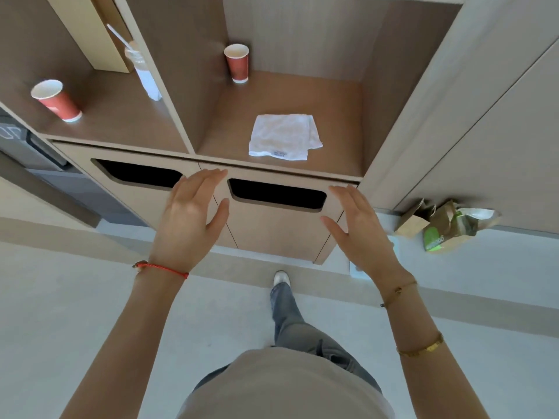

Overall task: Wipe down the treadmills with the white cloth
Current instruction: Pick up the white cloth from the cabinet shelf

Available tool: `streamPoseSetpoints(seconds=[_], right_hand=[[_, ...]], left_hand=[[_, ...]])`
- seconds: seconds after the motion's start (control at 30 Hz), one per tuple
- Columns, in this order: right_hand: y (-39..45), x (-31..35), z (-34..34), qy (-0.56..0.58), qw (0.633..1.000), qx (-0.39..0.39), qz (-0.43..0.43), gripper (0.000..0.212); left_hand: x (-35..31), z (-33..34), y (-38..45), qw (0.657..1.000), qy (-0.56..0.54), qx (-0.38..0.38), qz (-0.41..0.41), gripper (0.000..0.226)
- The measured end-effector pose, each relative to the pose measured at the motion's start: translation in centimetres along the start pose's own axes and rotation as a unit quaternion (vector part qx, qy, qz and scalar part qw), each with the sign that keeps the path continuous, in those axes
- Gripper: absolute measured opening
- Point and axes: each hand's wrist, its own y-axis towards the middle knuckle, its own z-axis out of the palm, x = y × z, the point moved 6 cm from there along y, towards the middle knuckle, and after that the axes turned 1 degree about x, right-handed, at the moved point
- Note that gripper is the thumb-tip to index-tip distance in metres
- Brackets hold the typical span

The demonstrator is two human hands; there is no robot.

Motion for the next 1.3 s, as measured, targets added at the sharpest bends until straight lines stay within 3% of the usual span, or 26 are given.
streamPoseSetpoints(seconds=[0.3, 0.57, 0.83, 0.93, 1.1, 1.3], right_hand=[[13.9, -2.2, 1.8, 0.007, 1.000, 0.010, -0.005, 0.055], [24.9, -4.1, 7.0, -0.071, 0.991, 0.109, -0.010, 0.070], [29.1, -5.4, 12.0, -0.077, 0.988, 0.134, 0.023, 0.091], [29.1, -5.8, 13.2, -0.138, 0.984, 0.112, 0.027, 0.094], [29.1, -5.6, 13.5, -0.196, 0.978, 0.059, 0.026, 0.081], [28.1, -4.2, 12.8, -0.197, 0.980, 0.006, 0.007, 0.043]], left_hand=[[5.0, 5.4, 11.7, 1.000, -0.003, -0.004, -0.008, 0.043], [9.4, 11.1, 16.4, 0.996, 0.023, 0.056, -0.062, 0.044], [11.9, 14.6, 18.5, 0.995, 0.032, 0.068, -0.060, 0.040], [12.5, 15.4, 18.7, 0.994, 0.030, 0.075, -0.068, 0.040], [13.3, 16.5, 18.3, 0.991, 0.016, 0.112, -0.076, 0.037], [13.5, 16.3, 18.1, 0.988, 0.002, 0.137, -0.075, 0.038]])
